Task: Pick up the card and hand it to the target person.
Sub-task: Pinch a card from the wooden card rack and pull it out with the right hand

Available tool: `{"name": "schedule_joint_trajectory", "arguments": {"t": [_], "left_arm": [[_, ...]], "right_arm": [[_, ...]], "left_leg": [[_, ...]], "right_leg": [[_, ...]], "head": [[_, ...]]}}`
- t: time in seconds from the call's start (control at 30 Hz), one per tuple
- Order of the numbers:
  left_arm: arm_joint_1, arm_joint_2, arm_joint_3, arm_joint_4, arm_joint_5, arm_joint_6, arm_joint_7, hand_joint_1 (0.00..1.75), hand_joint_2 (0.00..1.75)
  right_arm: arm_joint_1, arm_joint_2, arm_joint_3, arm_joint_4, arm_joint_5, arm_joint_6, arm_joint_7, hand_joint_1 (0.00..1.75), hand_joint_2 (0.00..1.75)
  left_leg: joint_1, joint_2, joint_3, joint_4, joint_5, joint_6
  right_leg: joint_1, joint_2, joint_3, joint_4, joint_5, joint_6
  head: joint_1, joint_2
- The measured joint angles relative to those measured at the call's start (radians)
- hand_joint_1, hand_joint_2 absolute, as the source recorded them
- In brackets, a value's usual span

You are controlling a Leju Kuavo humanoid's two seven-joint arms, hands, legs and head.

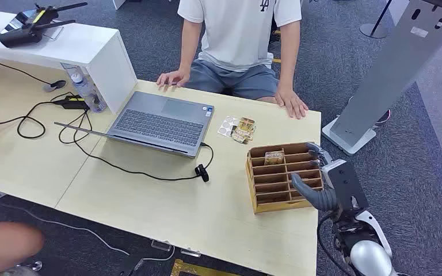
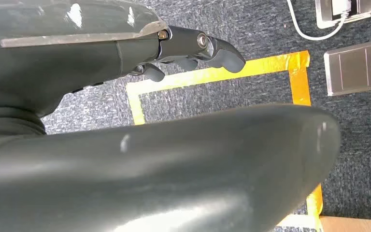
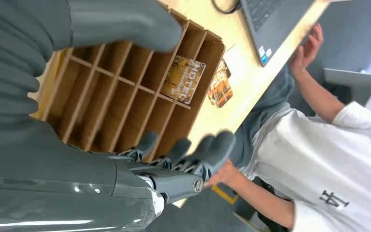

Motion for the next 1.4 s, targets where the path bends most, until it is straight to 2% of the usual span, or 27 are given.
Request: {"name": "schedule_joint_trajectory", "arguments": {"t": [0.07, 0.3, 0.33, 0.4, 0.47, 0.77, 1.17, 1.4], "left_arm": [[0.000, 0.000, 0.000, 0.000, 0.000, -0.001, 0.000, 0.00, 0.00], [-0.001, 0.000, 0.000, 0.000, -0.007, -0.006, 0.000, 0.00, 0.00], [-0.001, 0.000, 0.000, 0.000, -0.007, -0.006, 0.000, 0.00, 0.00], [-0.001, 0.000, 0.000, 0.000, -0.007, -0.006, 0.000, 0.00, 0.00], [-0.001, 0.000, 0.000, 0.000, -0.005, -0.006, 0.000, 0.00, 0.00], [-0.002, -0.002, 0.000, 0.000, -0.001, 0.006, 0.000, 0.00, 0.00], [-0.001, -0.002, 0.000, 0.000, -0.006, 0.004, -0.007, 0.00, 0.00], [-0.001, -0.002, 0.000, 0.000, -0.009, 0.003, -0.007, 0.00, 0.00]], "right_arm": [[-0.019, 0.003, 0.017, 0.000, 0.045, 0.008, 0.020, 1.33, 1.75], [-0.133, 0.023, 0.126, 0.019, 0.329, 0.048, 0.150, 1.29, 1.75], [-0.149, 0.024, 0.142, 0.024, 0.374, 0.048, 0.166, 1.20, 1.75], [-0.178, 0.026, 0.176, 0.040, 0.469, 0.044, 0.198, 0.81, 1.75], [-0.203, 0.029, 0.211, 0.060, 0.553, 0.040, 0.221, 0.54, 1.75], [-0.267, 0.058, 0.307, 0.179, 0.771, 0.022, 0.283, 0.53, 1.75], [-0.279, 0.083, 0.350, 0.299, 0.791, 0.021, 0.283, 0.74, 1.75], [-0.280, 0.092, 0.363, 0.356, 0.798, 0.017, 0.278, 0.77, 1.75]], "left_leg": [[0.000, 0.000, 0.000, 0.000, 0.000, 0.000], [0.000, 0.000, -0.001, 0.000, 0.000, 0.000], [0.000, 0.000, -0.001, 0.000, 0.000, 0.000], [0.000, 0.000, -0.001, 0.000, 0.000, 0.000], [0.000, 0.000, -0.001, 0.000, 0.000, 0.000], [0.000, 0.000, -0.001, 0.000, 0.000, 0.000], [0.000, 0.000, -0.001, 0.000, 0.000, 0.000], [0.000, 0.000, -0.001, 0.000, 0.000, 0.000]], "right_leg": [[0.000, 0.000, 0.000, 0.000, 0.000, 0.000], [0.000, 0.000, 0.000, 0.000, 0.000, 0.000], [0.000, 0.000, 0.000, 0.000, 0.000, 0.000], [0.000, 0.000, 0.000, 0.000, 0.000, 0.000], [0.000, 0.000, 0.000, 0.000, 0.000, 0.000], [0.000, 0.000, 0.000, 0.000, 0.000, 0.000], [0.000, 0.000, 0.000, 0.000, 0.000, 0.000], [0.000, 0.000, 0.000, 0.000, 0.000, 0.000]], "head": [[0.000, 0.000], [0.000, 0.000], [0.000, 0.000], [0.000, 0.000], [0.000, 0.000], [0.000, 0.000], [0.000, 0.000], [0.000, 0.000]]}}
